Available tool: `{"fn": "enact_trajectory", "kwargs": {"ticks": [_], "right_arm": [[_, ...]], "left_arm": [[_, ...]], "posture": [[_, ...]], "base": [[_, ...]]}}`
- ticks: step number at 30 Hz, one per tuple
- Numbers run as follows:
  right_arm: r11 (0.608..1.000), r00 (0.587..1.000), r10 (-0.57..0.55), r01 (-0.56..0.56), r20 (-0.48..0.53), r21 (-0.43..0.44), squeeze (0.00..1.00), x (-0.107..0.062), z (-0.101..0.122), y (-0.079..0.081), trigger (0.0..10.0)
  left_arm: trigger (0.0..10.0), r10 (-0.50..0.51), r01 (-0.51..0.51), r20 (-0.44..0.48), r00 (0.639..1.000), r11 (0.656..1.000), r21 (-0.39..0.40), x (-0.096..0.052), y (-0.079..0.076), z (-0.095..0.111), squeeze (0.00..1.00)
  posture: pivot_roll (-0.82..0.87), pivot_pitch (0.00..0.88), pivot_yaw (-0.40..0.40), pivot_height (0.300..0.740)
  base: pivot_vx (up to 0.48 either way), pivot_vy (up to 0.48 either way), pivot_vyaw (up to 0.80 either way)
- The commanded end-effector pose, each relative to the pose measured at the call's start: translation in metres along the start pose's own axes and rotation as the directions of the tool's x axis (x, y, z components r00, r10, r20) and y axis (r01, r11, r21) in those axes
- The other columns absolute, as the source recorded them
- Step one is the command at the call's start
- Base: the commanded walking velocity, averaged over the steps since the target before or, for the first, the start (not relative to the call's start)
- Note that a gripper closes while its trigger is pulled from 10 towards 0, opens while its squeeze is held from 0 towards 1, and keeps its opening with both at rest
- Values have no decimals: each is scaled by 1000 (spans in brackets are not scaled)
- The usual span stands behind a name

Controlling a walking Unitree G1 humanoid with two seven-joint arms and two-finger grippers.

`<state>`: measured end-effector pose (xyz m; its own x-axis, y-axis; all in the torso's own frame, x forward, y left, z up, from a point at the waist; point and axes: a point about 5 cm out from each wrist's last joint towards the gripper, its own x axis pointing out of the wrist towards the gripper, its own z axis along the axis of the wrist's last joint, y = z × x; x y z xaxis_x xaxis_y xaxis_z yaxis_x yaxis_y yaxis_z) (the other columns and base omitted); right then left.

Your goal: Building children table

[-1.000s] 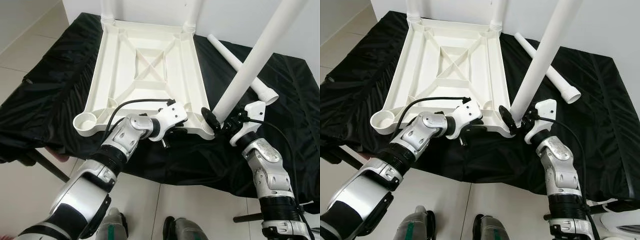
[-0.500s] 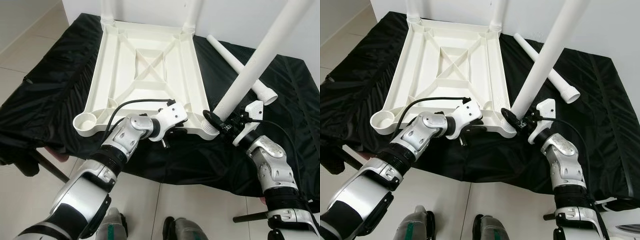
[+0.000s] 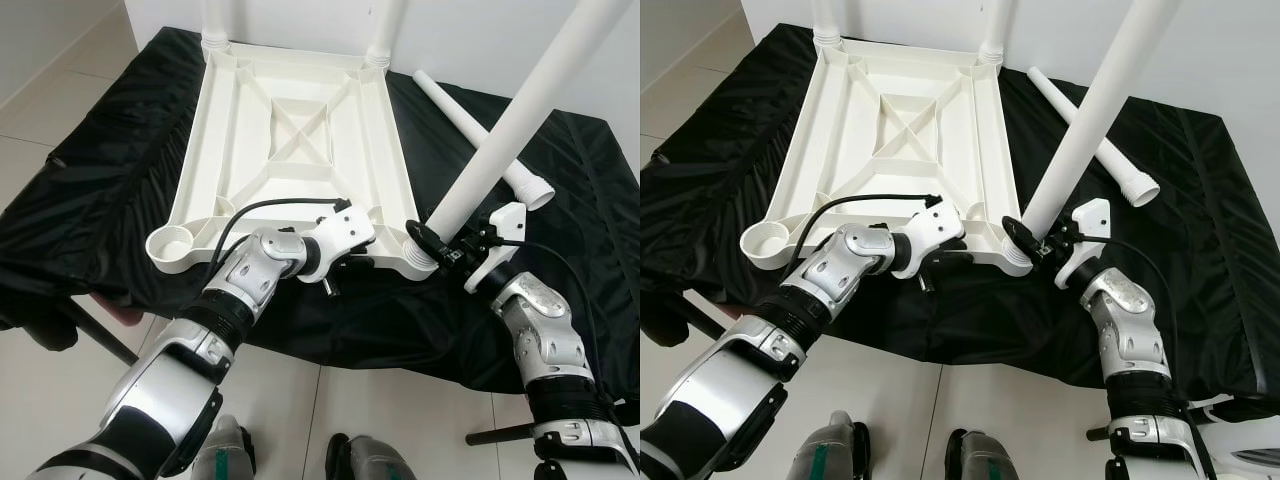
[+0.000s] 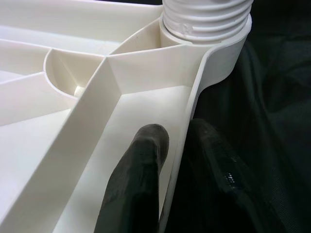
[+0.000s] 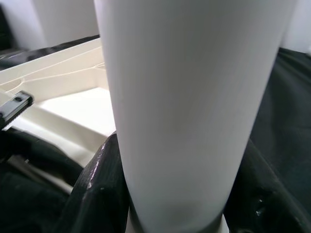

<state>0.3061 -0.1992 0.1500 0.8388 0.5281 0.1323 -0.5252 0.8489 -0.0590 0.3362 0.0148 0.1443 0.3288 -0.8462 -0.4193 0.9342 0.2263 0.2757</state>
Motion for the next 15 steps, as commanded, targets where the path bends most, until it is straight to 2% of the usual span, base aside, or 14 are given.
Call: {"fn": "enact_trajectory", "kwargs": {"ticks": [1, 8, 9, 15], "right_arm": [[999, 999, -33, 33, -16, 24, 0, -3, -5, 4, 10000], [995, 995, -99, 99, 10, 22, 0, -1, -2, 12, 10000], [988, 988, -155, 155, 4, 23, 0, 1, -2, 18, 10000], [974, 974, -225, 225, -18, 14, 0, 3, -4, 22, 10000]], "left_arm": [[10000, -33, 33, 5, 999, 999, 42, 3, -2, 7, 0], [10000, -35, 34, 5, 999, 999, 42, 3, -2, 7, 0], [10000, -36, 36, 5, 999, 998, 43, 3, -2, 7, 0], [10000, -37, 36, 6, 999, 998, 43, 4, -2, 7, 0]], "posture": [[-8, 48, -59, 740], [-13, 48, -56, 740], [-13, 49, -55, 740], [-11, 51, -56, 740]], "base": [[0, 0, 0], [0, 0, 0], [0, 0, 0], [0, 0, 0]]}}
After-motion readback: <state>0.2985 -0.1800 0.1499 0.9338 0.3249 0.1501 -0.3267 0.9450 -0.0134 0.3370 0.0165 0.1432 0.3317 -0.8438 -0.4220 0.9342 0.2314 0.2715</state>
